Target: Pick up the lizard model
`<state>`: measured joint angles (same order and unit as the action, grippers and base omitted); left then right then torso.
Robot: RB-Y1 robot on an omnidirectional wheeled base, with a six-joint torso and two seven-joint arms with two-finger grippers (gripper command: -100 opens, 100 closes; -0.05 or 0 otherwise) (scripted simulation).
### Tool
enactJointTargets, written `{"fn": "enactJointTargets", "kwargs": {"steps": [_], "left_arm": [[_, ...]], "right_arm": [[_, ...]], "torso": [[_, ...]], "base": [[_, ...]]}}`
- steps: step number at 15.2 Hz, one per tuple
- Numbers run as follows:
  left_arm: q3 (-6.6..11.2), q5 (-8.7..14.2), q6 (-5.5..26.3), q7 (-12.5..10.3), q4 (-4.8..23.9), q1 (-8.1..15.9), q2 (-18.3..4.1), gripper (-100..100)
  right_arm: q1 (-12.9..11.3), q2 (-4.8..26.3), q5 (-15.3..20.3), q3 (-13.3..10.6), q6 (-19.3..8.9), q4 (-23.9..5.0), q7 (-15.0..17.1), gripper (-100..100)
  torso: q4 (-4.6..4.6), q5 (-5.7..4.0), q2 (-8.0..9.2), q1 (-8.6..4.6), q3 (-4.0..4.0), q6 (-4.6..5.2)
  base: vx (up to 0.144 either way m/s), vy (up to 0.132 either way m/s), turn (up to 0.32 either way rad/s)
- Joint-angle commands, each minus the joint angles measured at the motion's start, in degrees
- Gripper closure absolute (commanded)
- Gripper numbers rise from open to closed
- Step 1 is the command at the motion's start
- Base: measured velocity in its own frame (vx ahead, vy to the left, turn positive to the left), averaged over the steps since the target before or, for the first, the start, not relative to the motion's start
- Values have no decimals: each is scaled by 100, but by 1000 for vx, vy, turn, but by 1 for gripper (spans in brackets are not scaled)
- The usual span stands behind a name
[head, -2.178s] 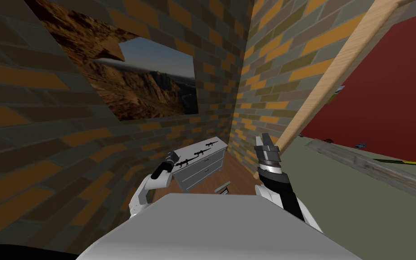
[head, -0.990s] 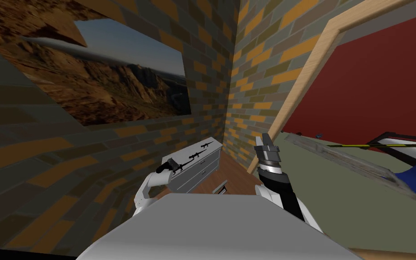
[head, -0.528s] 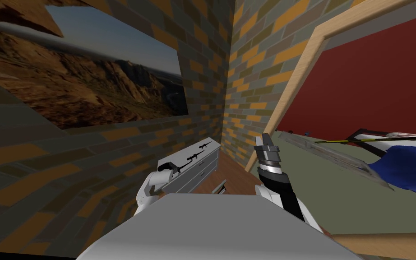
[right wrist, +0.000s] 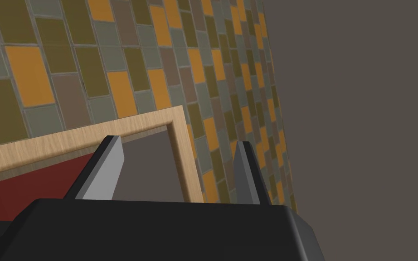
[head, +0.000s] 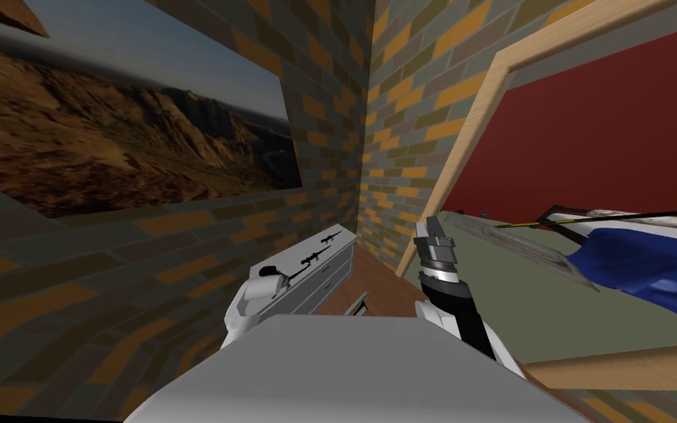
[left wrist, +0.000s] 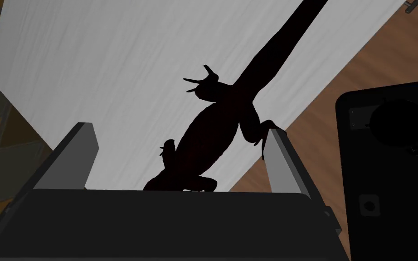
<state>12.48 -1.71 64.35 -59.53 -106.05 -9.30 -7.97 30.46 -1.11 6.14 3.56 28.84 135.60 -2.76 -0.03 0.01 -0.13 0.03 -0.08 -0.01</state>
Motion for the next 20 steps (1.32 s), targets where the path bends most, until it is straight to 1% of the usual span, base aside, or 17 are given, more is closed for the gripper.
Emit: {"fn": "enactJointTargets", "kwargs": {"steps": [1,2,3,4,5,6,7,8,9,10,11,12,15,16,17,18,20], "left_arm": [[37,-35,286,-223,84,59,35,-100],[37,-35,346,-223,84,59,35,-100],[74,-53,508,-396,159,106,56,-100],[74,-53,590,-396,159,106,56,-100],[108,-69,736,-556,228,149,77,-100],[108,-69,816,-556,228,149,77,-100],[140,-85,976,-701,291,189,97,-100],[140,-85,1020,-701,291,189,97,-100],[169,-99,1202,-831,348,225,116,-100],[169,-99,1202,-831,348,225,116,-100],[195,-112,1361,-945,396,256,133,-100],[195,-112,1361,-945,396,256,133,-100],[251,-140,1684,-1179,496,323,174,-100],[260,-144,1738,-1219,513,335,182,-100],[248,-132,1639,-1144,485,317,167,-100],[272,-134,1512,-1117,632,326,184,-100],[285,-135,1405,-1085,726,328,195,-100]], "right_arm": [[0,0,0,0,0,0,0,0],[0,0,0,0,0,0,0,0],[0,0,0,0,0,0,0,0],[0,0,0,0,0,0,0,0],[0,0,0,0,0,0,0,0],[0,0,0,0,0,0,0,0],[0,0,0,0,0,0,0,0],[0,0,0,0,0,0,0,0],[0,0,0,0,0,0,0,0],[0,0,0,0,0,0,0,0],[0,0,0,0,0,0,0,0],[0,0,0,0,0,0,0,0],[0,0,0,0,0,0,0,0],[0,0,0,0,0,0,0,0],[0,0,0,0,0,0,0,0],[0,0,0,0,0,0,0,0],[0,0,0,0,0,0,0,0]], "torso": [[0,0,0,0,0,0],[0,0,0,0,0,2],[0,0,0,2,0,1],[0,1,-2,5,-1,2],[0,1,-2,6,-1,1],[0,1,-3,5,-1,1],[-1,1,-3,5,-2,1],[0,1,-4,6,-2,2],[-1,1,-3,7,-2,1],[-1,2,-5,9,-3,1],[-1,2,-5,8,-3,0],[-1,1,-3,7,-2,1],[0,1,-3,7,-2,1],[-1,2,-6,8,-3,1],[-1,2,-7,10,-4,0],[-1,1,-4,6,-2,-1],[0,-1,0,-6,0,-2]], "base": [[22,20,-110],[26,29,-121],[29,36,-135],[27,35,-113],[34,32,-125],[34,33,-112],[33,38,-135],[31,40,-118],[37,41,-110],[33,36,-79],[25,36,-91],[21,34,-80],[34,39,-103],[40,48,-88],[23,30,-32],[19,10,31],[17,-5,54]]}}
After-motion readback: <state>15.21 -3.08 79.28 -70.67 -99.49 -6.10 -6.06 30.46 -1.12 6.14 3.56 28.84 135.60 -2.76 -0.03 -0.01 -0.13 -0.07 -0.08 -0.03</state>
